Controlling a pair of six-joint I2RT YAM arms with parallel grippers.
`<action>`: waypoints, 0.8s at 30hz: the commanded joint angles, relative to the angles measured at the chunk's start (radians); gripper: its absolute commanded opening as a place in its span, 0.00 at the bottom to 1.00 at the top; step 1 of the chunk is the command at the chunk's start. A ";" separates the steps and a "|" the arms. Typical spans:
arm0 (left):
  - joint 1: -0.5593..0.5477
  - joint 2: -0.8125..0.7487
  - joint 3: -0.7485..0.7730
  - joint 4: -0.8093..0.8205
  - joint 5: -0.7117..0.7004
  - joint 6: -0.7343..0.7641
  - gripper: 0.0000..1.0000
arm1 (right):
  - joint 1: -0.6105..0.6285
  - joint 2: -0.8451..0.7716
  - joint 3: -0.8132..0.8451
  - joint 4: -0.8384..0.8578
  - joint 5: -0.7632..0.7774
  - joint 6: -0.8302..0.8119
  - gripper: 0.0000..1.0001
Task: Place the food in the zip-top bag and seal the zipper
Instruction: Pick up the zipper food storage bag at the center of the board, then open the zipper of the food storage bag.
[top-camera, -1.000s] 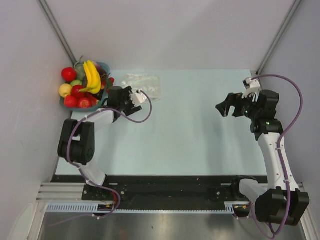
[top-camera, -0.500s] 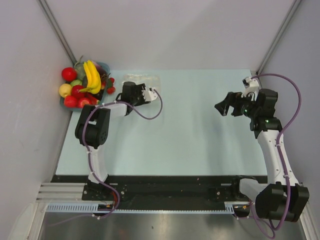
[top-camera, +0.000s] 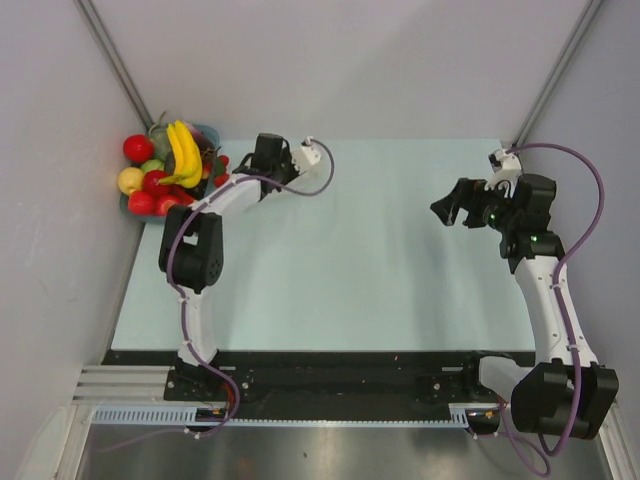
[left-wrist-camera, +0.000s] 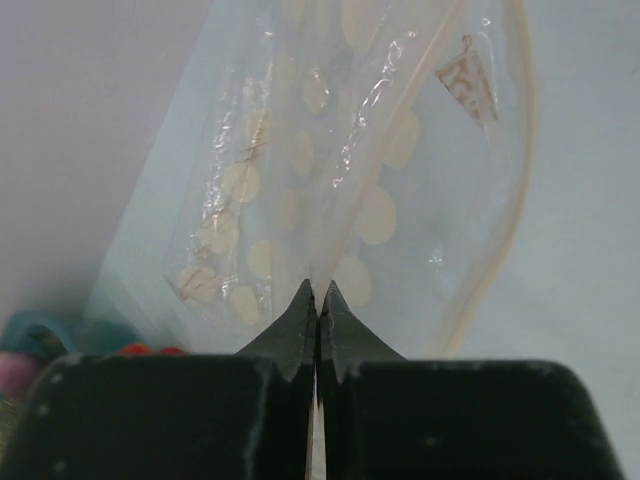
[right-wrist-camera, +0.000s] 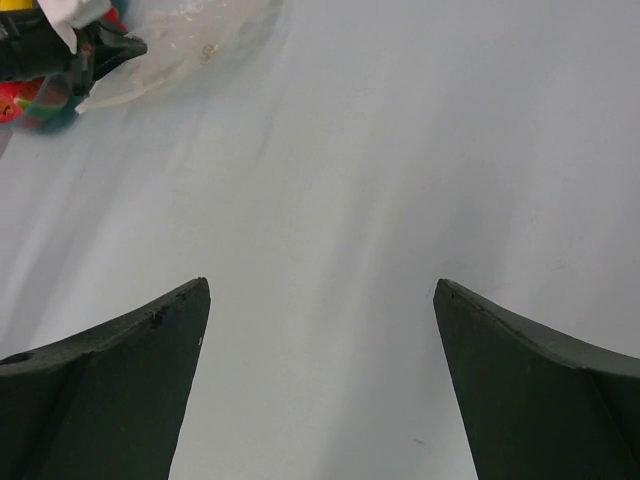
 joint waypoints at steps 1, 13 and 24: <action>-0.013 -0.128 0.192 -0.307 -0.032 -0.491 0.00 | 0.004 0.015 0.071 0.052 0.022 0.054 1.00; -0.048 -0.358 0.317 -0.487 0.155 -1.328 0.00 | 0.019 0.007 0.286 0.008 -0.042 0.100 1.00; -0.146 -0.573 -0.055 -0.414 0.071 -1.867 0.00 | 0.074 -0.045 0.264 -0.012 -0.072 0.175 1.00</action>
